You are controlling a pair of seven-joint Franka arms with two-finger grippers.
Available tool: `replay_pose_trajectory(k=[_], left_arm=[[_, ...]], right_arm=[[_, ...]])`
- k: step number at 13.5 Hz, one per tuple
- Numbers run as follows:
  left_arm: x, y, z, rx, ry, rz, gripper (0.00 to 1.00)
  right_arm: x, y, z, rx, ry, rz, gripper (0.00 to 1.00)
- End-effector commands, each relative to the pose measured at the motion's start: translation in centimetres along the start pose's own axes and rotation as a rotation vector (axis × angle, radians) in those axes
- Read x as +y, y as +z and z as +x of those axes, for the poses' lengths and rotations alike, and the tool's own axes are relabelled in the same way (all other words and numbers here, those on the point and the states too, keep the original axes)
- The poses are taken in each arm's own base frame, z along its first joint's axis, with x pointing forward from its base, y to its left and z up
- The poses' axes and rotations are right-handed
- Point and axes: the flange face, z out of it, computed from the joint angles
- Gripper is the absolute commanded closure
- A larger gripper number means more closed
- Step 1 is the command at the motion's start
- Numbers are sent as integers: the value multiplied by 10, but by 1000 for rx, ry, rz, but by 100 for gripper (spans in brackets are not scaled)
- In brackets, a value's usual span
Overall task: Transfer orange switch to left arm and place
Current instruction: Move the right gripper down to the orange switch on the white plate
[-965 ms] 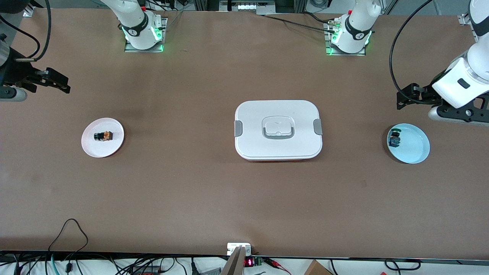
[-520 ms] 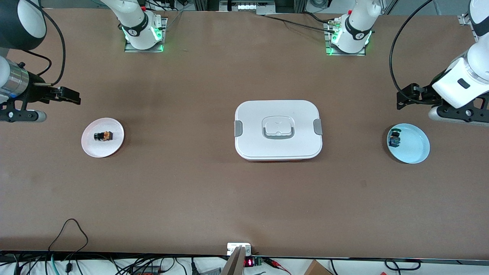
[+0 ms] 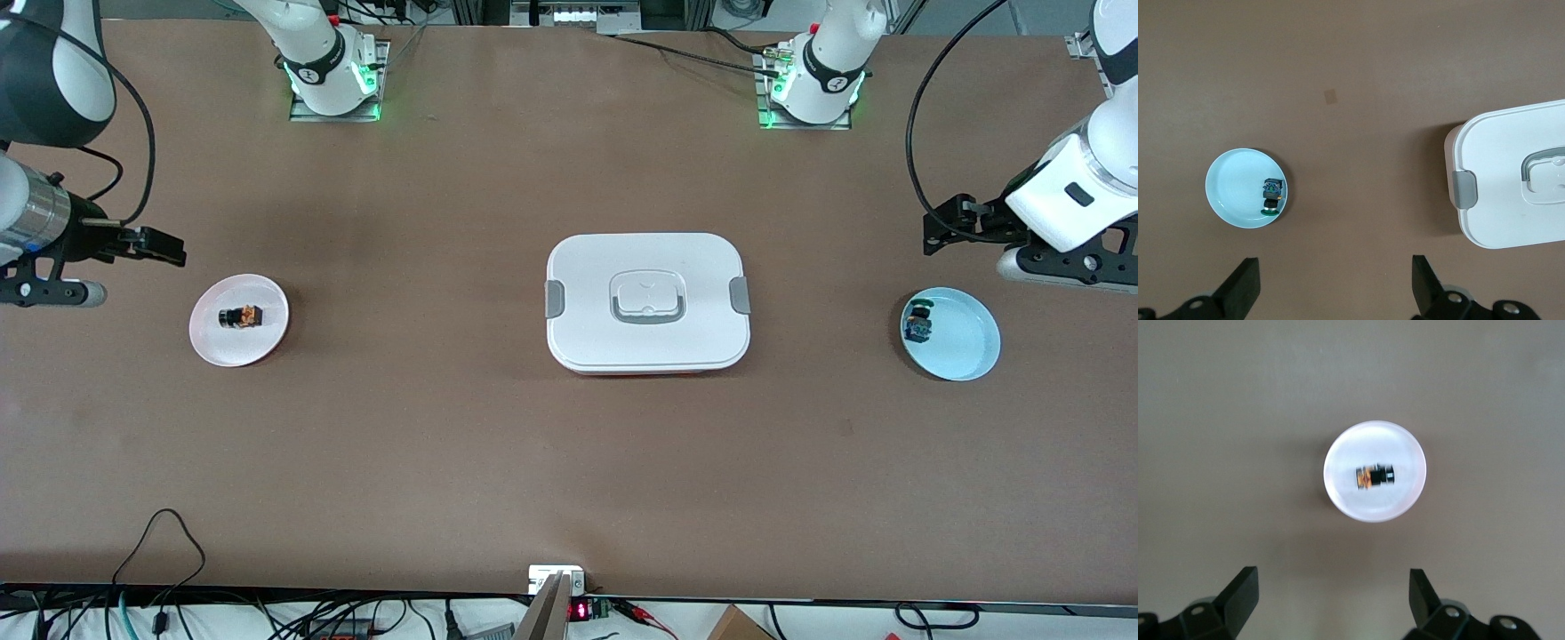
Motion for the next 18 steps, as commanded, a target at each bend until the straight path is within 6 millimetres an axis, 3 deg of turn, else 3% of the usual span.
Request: replay_pose_trajectory(k=[1, 5, 8, 15, 18], left_arm=[[1, -5, 3, 1, -8, -2, 0], [1, -5, 3, 1, -8, -2, 0], [0, -5, 3, 1, -11, -3, 0], [1, -5, 3, 1, -8, -2, 0], [1, -5, 3, 1, -9, -2, 0]], right_arm=[[-6, 30, 3, 23, -7, -13, 0], [-9, 80, 7, -20, -26, -16, 0], [12, 128, 1, 16, 9, -6, 0], [25, 209, -3, 63, -131, -2, 0], [44, 236, -2, 64, -186, -1, 0]])
